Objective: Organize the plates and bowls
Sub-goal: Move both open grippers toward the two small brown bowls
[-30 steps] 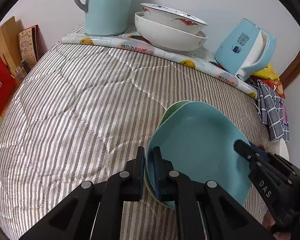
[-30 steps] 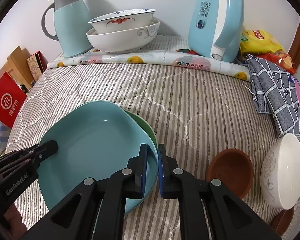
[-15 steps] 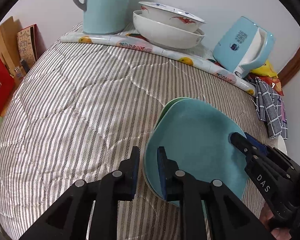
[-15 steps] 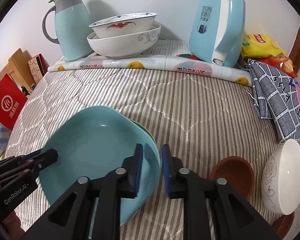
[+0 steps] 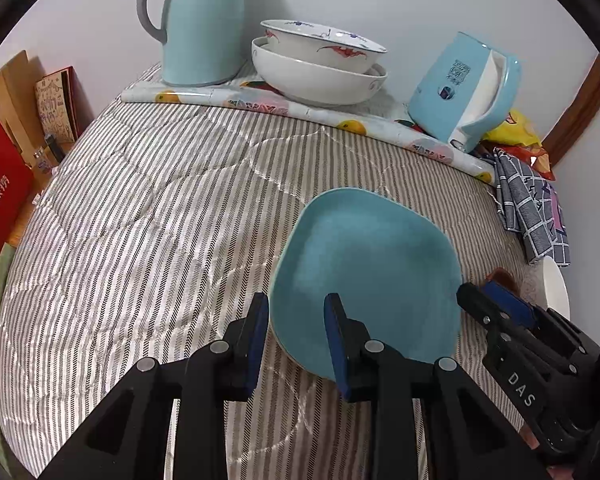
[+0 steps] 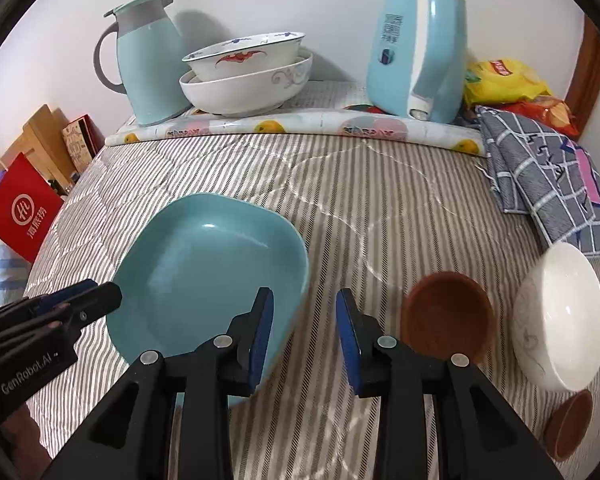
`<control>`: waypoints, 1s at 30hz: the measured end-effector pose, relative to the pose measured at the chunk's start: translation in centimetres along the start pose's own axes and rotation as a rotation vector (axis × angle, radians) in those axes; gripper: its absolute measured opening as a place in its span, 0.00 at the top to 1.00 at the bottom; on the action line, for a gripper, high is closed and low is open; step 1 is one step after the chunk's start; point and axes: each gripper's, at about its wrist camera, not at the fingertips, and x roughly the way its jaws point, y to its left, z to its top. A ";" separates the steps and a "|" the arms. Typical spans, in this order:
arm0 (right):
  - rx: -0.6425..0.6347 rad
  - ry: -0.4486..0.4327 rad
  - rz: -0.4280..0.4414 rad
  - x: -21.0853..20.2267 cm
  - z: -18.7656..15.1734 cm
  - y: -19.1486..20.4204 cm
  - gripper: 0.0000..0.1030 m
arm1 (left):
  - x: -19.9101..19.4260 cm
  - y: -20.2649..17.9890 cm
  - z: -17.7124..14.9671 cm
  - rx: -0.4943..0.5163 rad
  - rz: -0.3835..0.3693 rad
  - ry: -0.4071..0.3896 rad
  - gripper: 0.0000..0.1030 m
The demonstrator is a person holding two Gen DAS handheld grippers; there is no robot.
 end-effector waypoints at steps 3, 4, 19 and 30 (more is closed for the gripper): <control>0.017 -0.015 -0.005 -1.1 -0.3 -0.8 0.68 | -0.6 -0.6 -0.2 0.009 -0.001 -0.009 0.74; 0.023 -0.023 -0.011 -1.7 -0.5 -1.2 0.67 | -1.0 -1.0 -0.3 0.015 -0.003 -0.014 0.74; 0.146 -0.134 -0.098 -9.2 -3.2 -8.5 0.46 | -4.4 -7.1 -1.4 0.097 -0.061 -0.082 0.74; 0.258 -0.133 -0.172 -11.6 -6.3 -15.2 0.46 | -4.7 -11.8 -2.0 0.148 -0.068 -0.092 0.74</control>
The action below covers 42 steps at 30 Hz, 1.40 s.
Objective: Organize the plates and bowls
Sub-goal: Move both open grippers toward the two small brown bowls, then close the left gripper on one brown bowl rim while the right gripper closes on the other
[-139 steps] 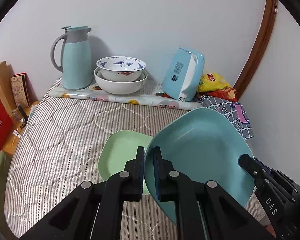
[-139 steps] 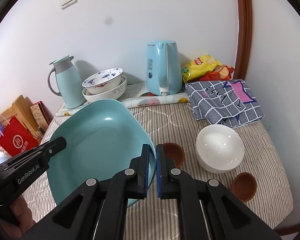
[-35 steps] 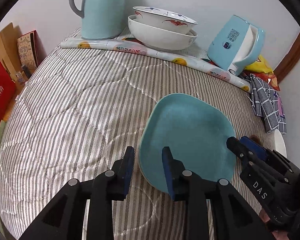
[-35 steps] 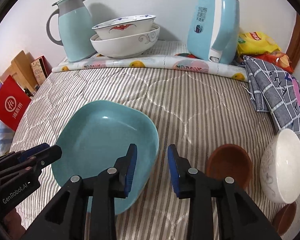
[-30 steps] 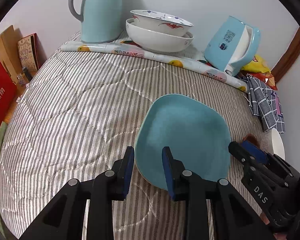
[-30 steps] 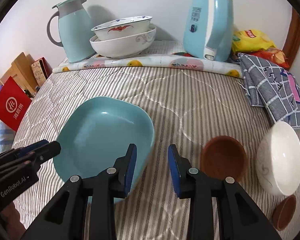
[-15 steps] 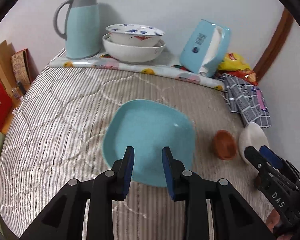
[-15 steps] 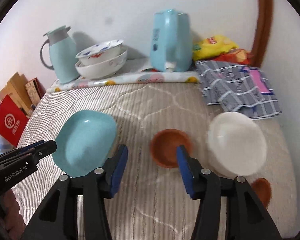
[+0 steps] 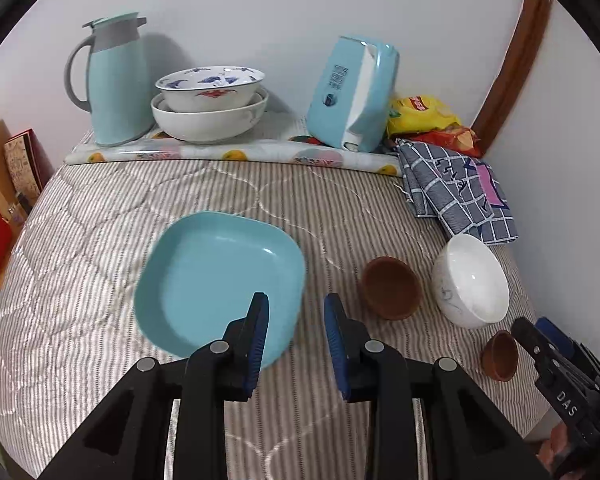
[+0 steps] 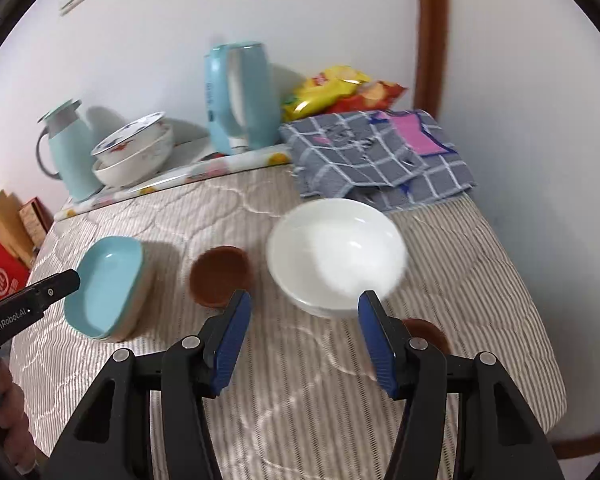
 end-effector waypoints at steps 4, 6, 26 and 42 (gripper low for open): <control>0.028 0.013 -0.034 0.1 -0.6 -2.5 0.46 | 0.9 -1.8 0.0 0.012 0.013 0.009 0.74; 0.060 0.015 -0.039 0.2 -0.8 -3.8 0.44 | 1.4 -2.5 -0.1 0.017 0.011 0.023 0.73; 0.133 0.107 -0.051 3.9 -2.3 -9.6 0.44 | 7.0 -6.5 0.2 0.043 -0.040 0.099 0.59; 0.163 0.168 -0.032 6.4 -3.9 -11.8 0.44 | 11.6 -7.3 0.0 0.030 -0.039 0.156 0.59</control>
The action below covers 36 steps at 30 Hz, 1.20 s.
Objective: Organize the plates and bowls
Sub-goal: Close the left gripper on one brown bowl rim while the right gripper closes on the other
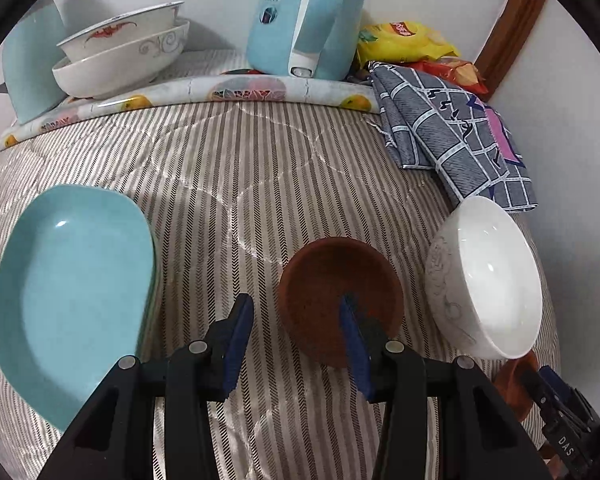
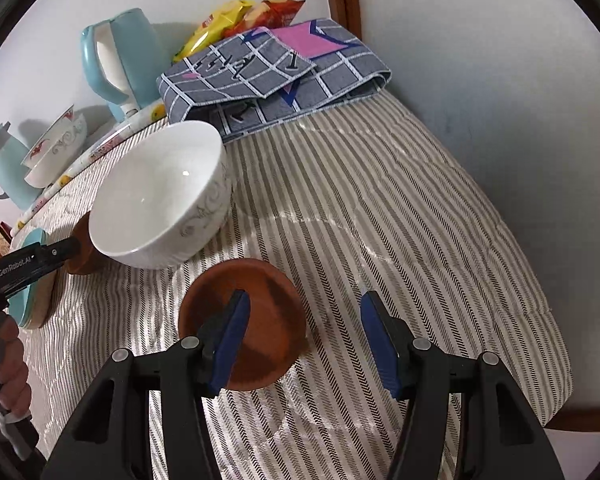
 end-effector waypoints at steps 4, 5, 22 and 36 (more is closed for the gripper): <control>-0.003 0.012 0.013 0.4 -0.2 0.0 0.47 | 0.7 -0.2 0.0 0.001 0.004 0.012 0.60; -0.008 0.014 0.017 0.6 -0.3 0.1 0.49 | 0.8 -0.2 0.0 0.002 0.006 0.012 0.60; -0.030 0.023 0.009 1.7 -0.2 0.5 0.69 | 2.1 -0.4 0.6 0.002 -0.022 0.018 0.76; -0.048 -0.003 0.021 1.4 -0.1 1.3 0.88 | 1.4 -0.2 0.5 -0.005 -0.041 -0.011 0.90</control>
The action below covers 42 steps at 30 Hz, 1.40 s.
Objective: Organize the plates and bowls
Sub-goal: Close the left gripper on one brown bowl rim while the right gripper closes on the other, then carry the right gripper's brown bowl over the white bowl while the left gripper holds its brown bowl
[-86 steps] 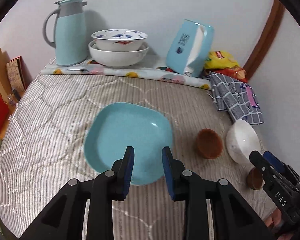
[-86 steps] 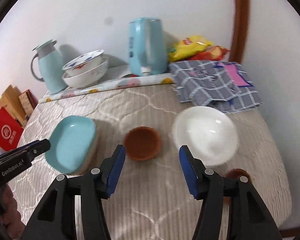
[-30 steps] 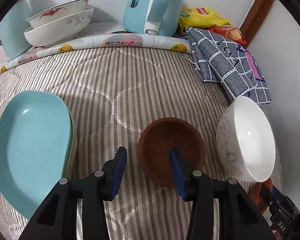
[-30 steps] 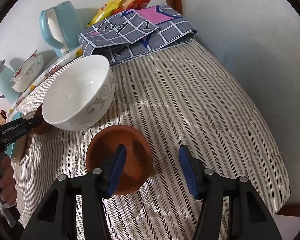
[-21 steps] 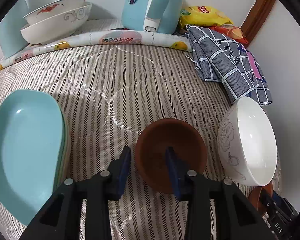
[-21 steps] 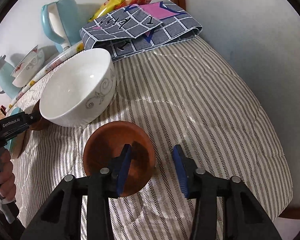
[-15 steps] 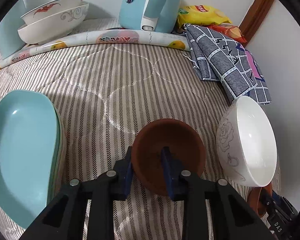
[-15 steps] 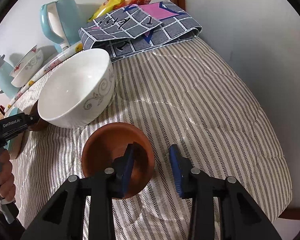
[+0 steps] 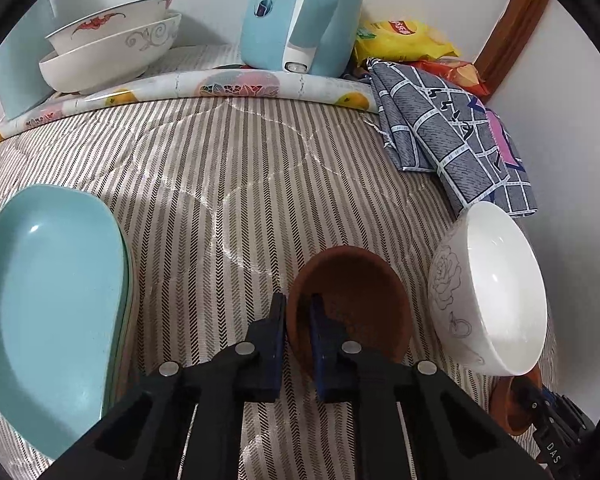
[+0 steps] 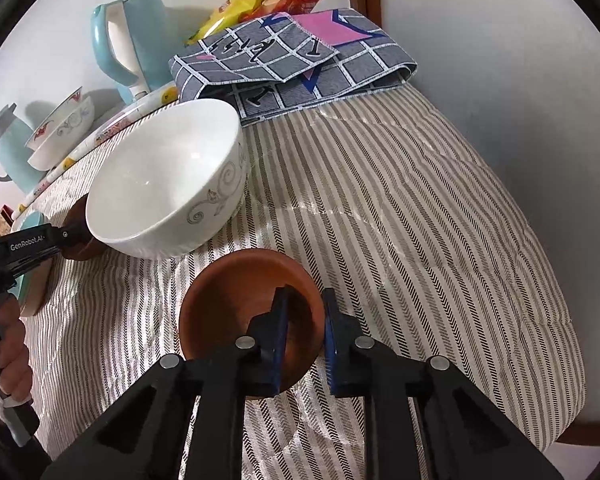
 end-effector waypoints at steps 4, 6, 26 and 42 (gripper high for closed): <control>-0.005 -0.015 0.001 -0.4 -0.1 0.1 0.90 | -0.6 -0.4 -0.1 0.013 -0.012 -0.018 0.92; -0.012 -0.022 -0.005 -0.5 -0.2 0.2 0.90 | -0.9 -0.6 -0.3 0.016 -0.019 -0.023 0.92; 0.024 -0.066 0.008 -2.7 -0.8 0.7 0.91 | -4.3 -0.4 -1.1 0.026 -0.042 -0.067 0.92; 0.018 -0.156 0.019 -6.9 0.1 1.6 0.91 | -7.9 0.0 -0.7 0.030 -0.044 -0.121 0.92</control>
